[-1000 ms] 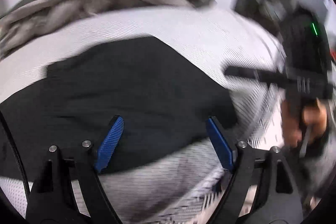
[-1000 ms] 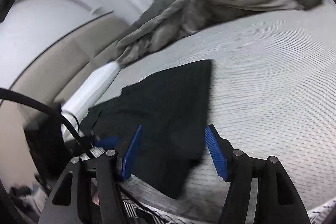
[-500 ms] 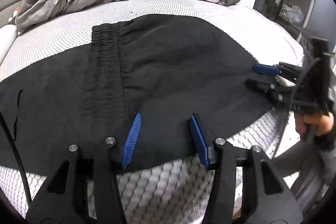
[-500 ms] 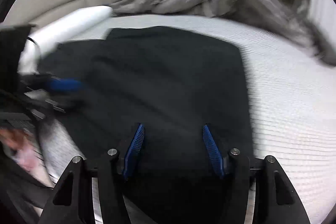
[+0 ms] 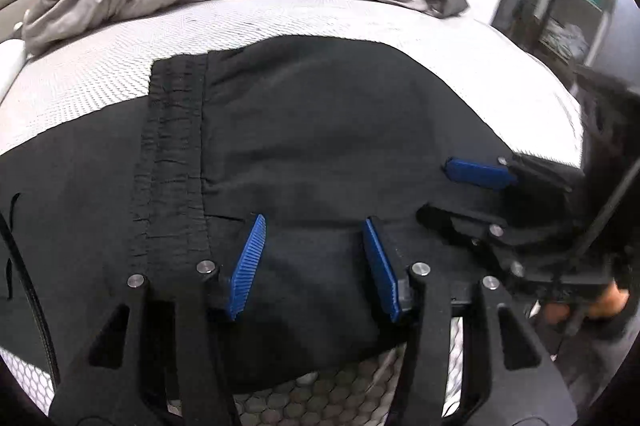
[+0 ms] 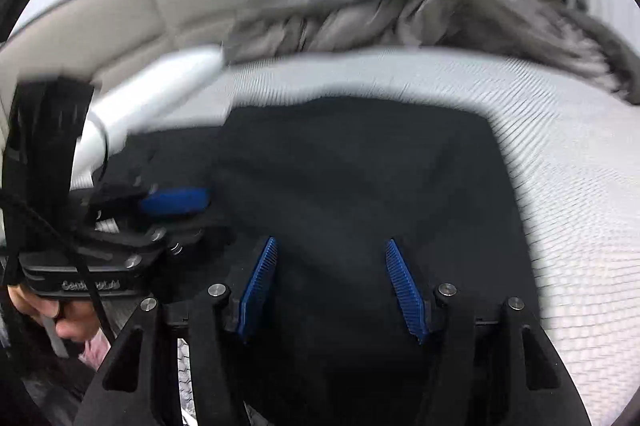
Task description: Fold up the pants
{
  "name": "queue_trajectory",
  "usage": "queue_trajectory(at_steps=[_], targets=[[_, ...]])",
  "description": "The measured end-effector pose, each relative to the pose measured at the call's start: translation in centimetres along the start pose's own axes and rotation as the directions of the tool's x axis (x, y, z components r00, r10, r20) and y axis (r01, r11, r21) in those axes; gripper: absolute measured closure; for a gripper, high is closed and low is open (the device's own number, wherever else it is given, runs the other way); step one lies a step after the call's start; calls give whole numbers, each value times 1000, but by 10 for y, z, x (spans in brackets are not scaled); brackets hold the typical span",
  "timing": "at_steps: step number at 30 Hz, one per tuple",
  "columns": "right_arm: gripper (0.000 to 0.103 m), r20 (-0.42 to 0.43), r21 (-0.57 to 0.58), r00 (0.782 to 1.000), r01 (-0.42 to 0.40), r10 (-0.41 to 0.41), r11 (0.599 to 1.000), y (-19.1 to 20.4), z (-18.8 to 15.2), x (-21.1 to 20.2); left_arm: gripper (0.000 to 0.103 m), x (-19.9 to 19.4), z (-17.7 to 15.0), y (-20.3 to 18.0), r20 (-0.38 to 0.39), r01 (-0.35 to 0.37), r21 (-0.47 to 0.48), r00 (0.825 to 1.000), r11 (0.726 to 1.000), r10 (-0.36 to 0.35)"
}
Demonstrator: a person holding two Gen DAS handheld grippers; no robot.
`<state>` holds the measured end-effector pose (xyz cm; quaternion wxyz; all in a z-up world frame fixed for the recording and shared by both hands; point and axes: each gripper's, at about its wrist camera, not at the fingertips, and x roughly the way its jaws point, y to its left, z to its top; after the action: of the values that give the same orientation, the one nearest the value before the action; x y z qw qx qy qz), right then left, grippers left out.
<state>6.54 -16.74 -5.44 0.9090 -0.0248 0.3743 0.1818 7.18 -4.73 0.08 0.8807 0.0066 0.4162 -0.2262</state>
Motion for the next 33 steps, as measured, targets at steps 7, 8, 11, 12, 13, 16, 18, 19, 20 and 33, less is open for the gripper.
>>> queue_trajectory(at_steps=[7, 8, 11, 12, 13, 16, 18, 19, 20, 33], targets=[[45, 17, 60, 990, 138, -139, 989, -52, -28, -34, 55, -19, -12, 11, 1, 14, 4, 1000, 1000, -14], [45, 21, 69, 990, 138, -140, 988, -54, -28, -39, 55, -23, -9, 11, 13, 12, -15, 1000, 1000, -11], [45, 62, 110, 996, 58, -65, 992, -50, -13, -55, 55, -33, 9, 10, 70, 25, -56, 997, 998, -21], [44, 63, 104, 996, 51, -58, 993, -46, -6, -54, 55, -31, 17, 9, 76, 21, -64, 997, 998, -16], [44, 54, 87, 997, 50, -55, 995, -40, 3, -51, 55, -26, 26, 8, 81, 18, -71, 997, 997, -12], [43, -2, 19, 1000, 24, -24, 1000, -20, 33, -29, 55, 2, 45, 9, 29, -15, -61, 999, 998, 17], [41, -64, 3, 998, -10, 10, 1000, -13, 43, -3, 55, 23, 48, 15, -41, -29, -78, 999, 997, 26], [41, -95, 0, 995, -26, 26, 1000, -12, 45, 11, 55, 30, 48, 18, -54, -32, -73, 998, 997, 28], [41, -133, -9, 991, -25, 24, 1000, -11, 43, 23, 55, 32, 47, 20, -53, -25, -56, 998, 998, 22], [40, -60, -1, 993, 103, -103, 995, -60, 37, -26, 54, -11, 75, 25, 76, -39, -82, 996, 996, 46]])
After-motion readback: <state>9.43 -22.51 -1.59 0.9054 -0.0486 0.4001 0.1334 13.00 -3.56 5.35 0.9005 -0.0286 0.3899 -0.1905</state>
